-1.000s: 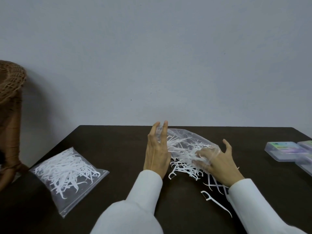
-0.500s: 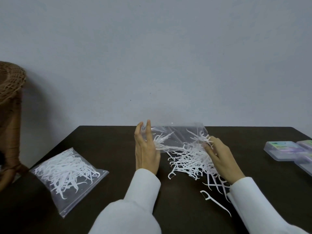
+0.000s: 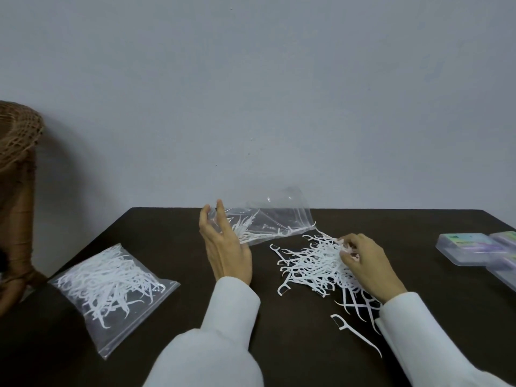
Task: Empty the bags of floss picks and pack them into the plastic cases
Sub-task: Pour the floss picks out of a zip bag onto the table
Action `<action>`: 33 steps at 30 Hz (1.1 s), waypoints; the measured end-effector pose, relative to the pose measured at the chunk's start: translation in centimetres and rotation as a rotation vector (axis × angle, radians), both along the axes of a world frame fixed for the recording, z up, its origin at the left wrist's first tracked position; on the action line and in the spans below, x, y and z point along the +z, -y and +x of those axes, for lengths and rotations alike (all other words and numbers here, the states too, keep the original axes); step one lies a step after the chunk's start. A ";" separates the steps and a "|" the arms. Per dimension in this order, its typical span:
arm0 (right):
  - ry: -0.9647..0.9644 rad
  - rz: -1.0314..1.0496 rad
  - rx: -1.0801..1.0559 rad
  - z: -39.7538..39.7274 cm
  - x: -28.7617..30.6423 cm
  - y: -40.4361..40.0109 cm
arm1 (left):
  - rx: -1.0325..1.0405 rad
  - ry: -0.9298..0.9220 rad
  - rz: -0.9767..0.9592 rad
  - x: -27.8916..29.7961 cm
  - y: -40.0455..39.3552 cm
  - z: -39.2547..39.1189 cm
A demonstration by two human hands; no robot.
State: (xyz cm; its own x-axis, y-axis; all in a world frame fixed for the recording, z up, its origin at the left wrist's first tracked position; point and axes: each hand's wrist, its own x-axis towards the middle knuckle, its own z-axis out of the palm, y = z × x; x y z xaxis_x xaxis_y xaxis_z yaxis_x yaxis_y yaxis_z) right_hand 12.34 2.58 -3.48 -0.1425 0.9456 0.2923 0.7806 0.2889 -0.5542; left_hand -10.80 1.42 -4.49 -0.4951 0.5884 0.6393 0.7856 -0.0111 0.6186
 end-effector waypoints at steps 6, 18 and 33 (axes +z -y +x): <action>-0.107 0.153 0.039 -0.1 0.2 0.2 | -0.083 0.078 -0.001 0.1 0.2 0.3; -0.493 -0.158 0.254 -1.0 0.8 1.0 | -0.290 0.100 0.009 0.1 0.4 1.0; -0.581 0.150 -0.025 0.0 1.2 0.6 | -0.231 0.229 0.110 0.8 0.7 0.5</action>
